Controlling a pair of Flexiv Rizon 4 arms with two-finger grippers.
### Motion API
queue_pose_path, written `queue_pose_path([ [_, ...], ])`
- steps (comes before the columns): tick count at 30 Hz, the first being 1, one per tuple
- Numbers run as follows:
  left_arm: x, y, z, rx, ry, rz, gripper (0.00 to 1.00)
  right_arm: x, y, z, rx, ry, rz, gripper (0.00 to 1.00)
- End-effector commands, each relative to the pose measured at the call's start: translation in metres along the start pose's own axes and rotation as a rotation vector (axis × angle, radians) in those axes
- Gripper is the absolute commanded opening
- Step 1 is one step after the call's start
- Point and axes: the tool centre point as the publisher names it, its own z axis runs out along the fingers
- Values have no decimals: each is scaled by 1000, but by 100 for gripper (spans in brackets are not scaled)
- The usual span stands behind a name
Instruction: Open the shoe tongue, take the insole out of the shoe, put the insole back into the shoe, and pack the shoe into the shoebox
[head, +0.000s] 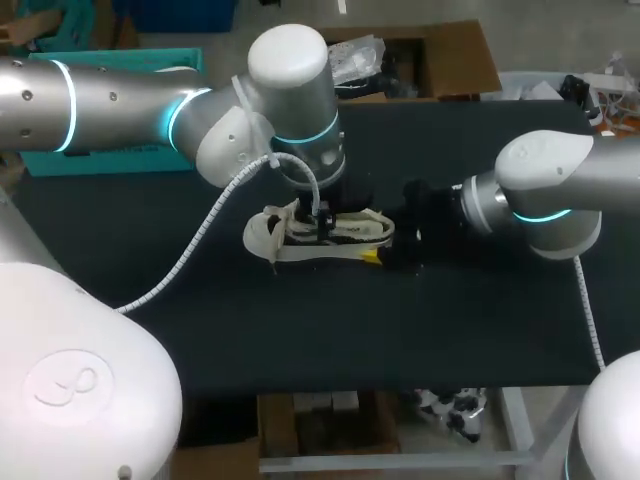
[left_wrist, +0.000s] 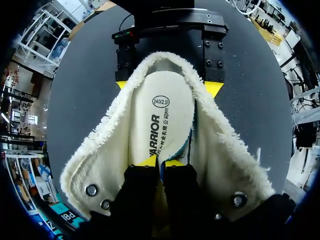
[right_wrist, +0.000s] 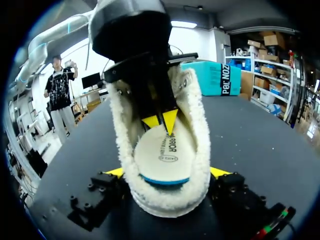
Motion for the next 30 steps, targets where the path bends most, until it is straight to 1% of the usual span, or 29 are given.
queue_pose_path([
  [1,-3,7,-9,110,20,17,0,2,-3,2,-4,4,-2,0],
  [4,1,5,-30,157,49,37,0,2,-3,2,-4,4,-2,0],
  [6,3,5,-40,176,51,44,0,2,-3,2,-4,4,-2,0],
  [12,5,6,-61,235,106,62,0,2,-3,2,-4,4,-2,0],
  [16,7,4,-67,276,164,81,0,2,-3,2,-4,4,-2,0],
  [18,9,2,-69,286,173,84,0,2,-3,2,-4,4,-2,0],
  [20,12,-1,-69,300,202,97,0,2,-3,2,-4,4,-2,0],
  [24,18,-12,-61,277,209,100,0,2,-3,2,-4,4,-2,0],
  [25,19,-15,-58,273,207,99,4,2,-3,2,-4,4,-2,0],
  [26,20,-16,-57,272,214,101,18,2,-3,2,-4,4,-2,0],
  [27,20,-18,-56,270,212,100,35,2,-3,2,-4,4,-2,0],
  [28,21,-20,-56,269,212,99,42,2,-3,2,-4,4,-2,0],
  [30,23,-23,-57,269,206,99,42,2,-3,2,-4,4,-2,0],
])
